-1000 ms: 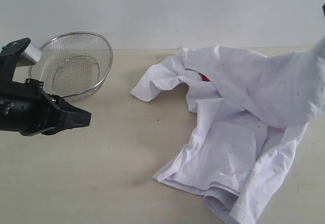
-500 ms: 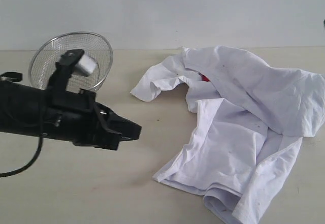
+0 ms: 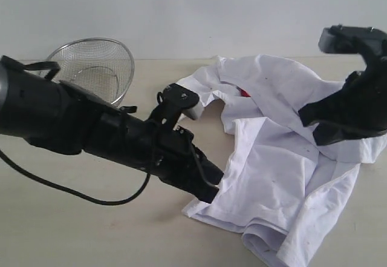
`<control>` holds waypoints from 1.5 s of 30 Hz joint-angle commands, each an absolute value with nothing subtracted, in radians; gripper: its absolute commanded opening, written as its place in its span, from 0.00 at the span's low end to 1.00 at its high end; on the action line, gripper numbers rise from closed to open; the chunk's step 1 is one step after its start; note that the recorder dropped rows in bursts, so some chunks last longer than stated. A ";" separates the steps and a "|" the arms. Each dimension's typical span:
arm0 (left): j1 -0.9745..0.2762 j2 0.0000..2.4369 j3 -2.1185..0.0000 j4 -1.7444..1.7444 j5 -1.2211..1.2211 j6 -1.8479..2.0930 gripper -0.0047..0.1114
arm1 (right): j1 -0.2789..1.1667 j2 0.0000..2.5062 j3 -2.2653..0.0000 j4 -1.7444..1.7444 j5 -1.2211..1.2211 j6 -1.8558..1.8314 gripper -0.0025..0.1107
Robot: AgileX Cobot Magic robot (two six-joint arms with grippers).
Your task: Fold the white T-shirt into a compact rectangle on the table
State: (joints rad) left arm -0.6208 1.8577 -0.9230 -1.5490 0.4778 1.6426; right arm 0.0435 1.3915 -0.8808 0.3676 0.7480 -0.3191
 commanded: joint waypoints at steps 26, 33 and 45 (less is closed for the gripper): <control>-0.651 2.111 -1.061 -1.536 0.280 1.520 0.08 | 0.090 1.663 -0.838 0.372 0.527 -0.308 0.02; -0.649 2.058 -1.059 -1.536 0.208 1.476 0.08 | 0.090 1.663 -0.838 0.374 0.547 -0.331 0.02; -0.647 2.031 -0.986 -1.457 0.142 1.386 0.08 | 0.090 1.663 -0.840 0.385 0.556 -0.331 0.02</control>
State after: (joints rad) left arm -0.6510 2.0398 -1.0199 -1.4655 0.1528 1.3985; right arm 0.0891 1.6637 -0.8375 0.3780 0.5519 -0.3249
